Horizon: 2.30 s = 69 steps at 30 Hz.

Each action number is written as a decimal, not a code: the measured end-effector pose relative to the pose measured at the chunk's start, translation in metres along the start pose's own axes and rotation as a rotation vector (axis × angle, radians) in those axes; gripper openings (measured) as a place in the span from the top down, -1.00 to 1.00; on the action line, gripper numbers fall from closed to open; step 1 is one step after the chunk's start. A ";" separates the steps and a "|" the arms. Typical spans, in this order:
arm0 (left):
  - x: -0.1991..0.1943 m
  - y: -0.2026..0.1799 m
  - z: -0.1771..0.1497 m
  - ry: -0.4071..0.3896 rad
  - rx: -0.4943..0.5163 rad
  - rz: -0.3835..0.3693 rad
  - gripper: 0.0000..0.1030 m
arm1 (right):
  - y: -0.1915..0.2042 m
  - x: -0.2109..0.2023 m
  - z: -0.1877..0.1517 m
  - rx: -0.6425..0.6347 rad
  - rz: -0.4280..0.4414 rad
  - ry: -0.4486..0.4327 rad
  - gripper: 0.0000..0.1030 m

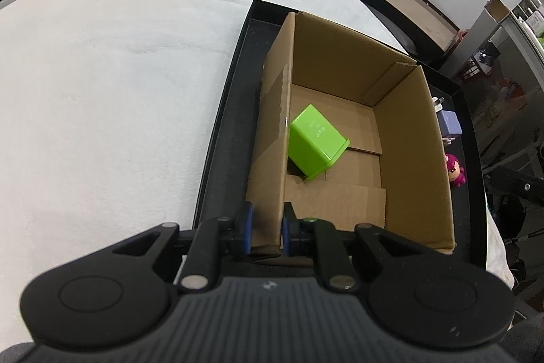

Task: Organize rigid objects
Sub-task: 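Open the right gripper to drop the cube into the box, then move the right tool back to the pink doll figure, then close the right gripper on the pink doll figure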

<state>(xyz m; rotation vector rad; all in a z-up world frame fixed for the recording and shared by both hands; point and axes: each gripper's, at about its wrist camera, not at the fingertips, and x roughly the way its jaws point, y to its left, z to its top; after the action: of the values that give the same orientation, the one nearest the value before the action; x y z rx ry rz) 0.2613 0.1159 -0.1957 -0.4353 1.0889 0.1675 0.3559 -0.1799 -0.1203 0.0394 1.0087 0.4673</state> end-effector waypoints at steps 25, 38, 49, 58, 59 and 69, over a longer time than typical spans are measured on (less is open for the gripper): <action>0.012 -0.006 0.004 0.023 -0.044 0.068 0.73 | -0.089 0.059 -0.004 0.187 -0.083 -0.001 -0.45; 0.016 -0.007 0.007 0.034 -0.066 0.092 0.73 | -0.094 0.084 0.007 0.257 -0.113 0.017 -0.46; 0.018 -0.009 0.008 0.037 -0.050 0.096 0.73 | -0.087 0.104 0.009 0.283 -0.201 0.029 -0.57; 0.022 -0.013 0.006 0.039 -0.009 0.111 0.73 | -0.078 0.097 0.005 0.250 -0.164 0.047 -0.31; 0.022 -0.012 0.005 0.037 -0.011 0.109 0.73 | -0.077 0.093 0.006 0.248 -0.158 0.037 -0.31; 0.023 -0.012 0.005 0.028 -0.008 0.110 0.73 | -0.051 0.048 0.012 0.153 -0.136 -0.038 -0.31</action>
<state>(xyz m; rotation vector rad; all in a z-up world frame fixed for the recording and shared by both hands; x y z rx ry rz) 0.2801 0.1052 -0.2109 -0.3858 1.1409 0.2628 0.4057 -0.2046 -0.1652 0.1151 1.0008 0.2635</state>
